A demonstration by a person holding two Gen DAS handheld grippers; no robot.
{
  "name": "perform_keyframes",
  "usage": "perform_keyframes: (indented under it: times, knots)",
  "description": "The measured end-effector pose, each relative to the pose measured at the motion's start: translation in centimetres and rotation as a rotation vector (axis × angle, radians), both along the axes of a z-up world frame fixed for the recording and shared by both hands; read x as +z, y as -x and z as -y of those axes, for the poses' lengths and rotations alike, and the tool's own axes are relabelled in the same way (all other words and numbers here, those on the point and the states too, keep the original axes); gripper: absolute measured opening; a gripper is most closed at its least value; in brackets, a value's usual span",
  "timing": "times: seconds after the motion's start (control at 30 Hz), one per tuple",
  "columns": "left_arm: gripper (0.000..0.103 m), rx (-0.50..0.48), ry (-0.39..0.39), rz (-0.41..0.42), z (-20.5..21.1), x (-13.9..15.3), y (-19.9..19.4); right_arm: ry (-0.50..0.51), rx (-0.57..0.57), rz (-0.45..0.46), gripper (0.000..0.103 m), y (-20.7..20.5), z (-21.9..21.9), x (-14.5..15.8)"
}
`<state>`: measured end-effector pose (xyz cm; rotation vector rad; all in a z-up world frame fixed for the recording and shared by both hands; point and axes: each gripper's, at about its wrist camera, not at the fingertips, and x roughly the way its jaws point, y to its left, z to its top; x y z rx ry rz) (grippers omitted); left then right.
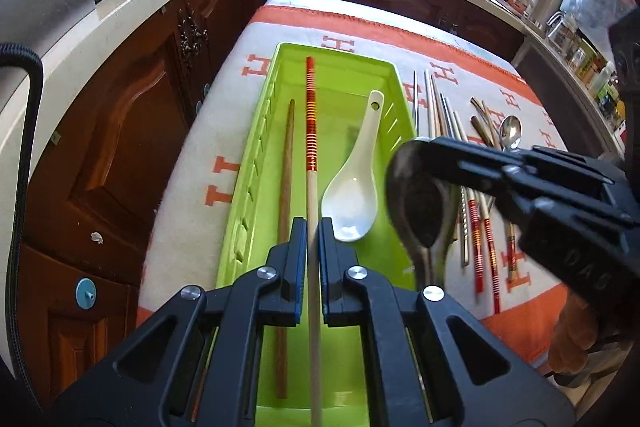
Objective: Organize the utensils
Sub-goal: 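Place the red-striped chopstick and metal spoon into the green tray, then grasp a wooden chopstick with the left tool while the right tool grasps a metal spoon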
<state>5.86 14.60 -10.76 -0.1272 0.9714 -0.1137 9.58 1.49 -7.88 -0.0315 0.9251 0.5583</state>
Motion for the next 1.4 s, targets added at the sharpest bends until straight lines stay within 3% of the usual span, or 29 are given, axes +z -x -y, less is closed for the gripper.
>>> perform_keyframes:
  times: [0.47, 0.7, 1.03, 1.4]
  knots:
    - [0.004, -0.027, 0.027, 0.025, -0.5, 0.8, 0.5, 0.046, 0.073, -0.108, 0.004, 0.3, -2.2, -4.3]
    - [0.004, -0.01, 0.039, 0.014, -0.6, 1.1, 0.9, 0.006, 0.063, -0.084, 0.017, 1.5, -0.5, -3.0]
    - [0.004, -0.01, 0.057, 0.015, 0.5, 2.5, 2.6, -0.008, -0.004, -0.027, 0.019, 4.2, 4.3, -1.0]
    - [0.004, -0.057, 0.047, 0.026, 4.2, 4.9, 3.5, -0.049, -0.162, -0.035, 0.019, 6.4, 13.4, -1.2]
